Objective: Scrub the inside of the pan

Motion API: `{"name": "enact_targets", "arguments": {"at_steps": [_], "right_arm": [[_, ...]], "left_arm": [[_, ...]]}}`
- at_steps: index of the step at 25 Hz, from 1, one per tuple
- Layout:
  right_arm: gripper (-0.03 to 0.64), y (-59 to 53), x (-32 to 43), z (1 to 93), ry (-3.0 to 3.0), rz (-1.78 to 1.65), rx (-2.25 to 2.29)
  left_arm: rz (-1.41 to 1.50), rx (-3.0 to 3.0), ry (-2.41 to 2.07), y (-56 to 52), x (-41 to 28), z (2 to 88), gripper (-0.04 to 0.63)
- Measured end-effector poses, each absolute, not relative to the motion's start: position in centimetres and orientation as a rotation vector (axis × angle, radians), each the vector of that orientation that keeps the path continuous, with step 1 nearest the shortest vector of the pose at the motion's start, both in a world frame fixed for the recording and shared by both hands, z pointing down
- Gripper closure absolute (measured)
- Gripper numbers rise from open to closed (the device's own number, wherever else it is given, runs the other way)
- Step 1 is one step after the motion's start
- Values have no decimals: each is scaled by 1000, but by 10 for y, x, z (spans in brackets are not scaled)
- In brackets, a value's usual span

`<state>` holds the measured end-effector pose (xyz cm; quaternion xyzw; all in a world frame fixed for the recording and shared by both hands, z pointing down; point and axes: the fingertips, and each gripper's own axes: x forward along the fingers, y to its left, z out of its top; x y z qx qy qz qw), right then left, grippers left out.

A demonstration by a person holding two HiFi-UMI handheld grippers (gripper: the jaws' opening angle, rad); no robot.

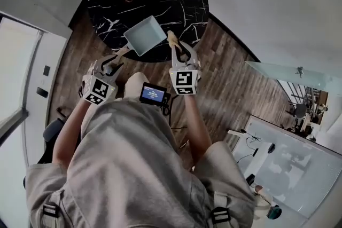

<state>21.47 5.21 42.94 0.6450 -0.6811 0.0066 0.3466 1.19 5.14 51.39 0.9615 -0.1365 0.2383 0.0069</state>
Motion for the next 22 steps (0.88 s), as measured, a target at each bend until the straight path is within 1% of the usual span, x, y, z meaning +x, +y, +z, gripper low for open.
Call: {"name": "enact_targets", "arguments": {"at_steps": [4,9,13,22], "right_arm": [[563,12,204,468,-1717,26,1536],[565,-36,207,531,-1668,70,1382],[565,-53,217,592,-1596,122,1294],[565,-91,243,652,-1398,20,1336]], "left_arm": [[875,2964,-318,35,0,560,425],[950,2880,-348,14,-11,606,419],[1036,2799,-334,23,-22,641,419],[1165,2756,-239,33,-16,669,403]]}}
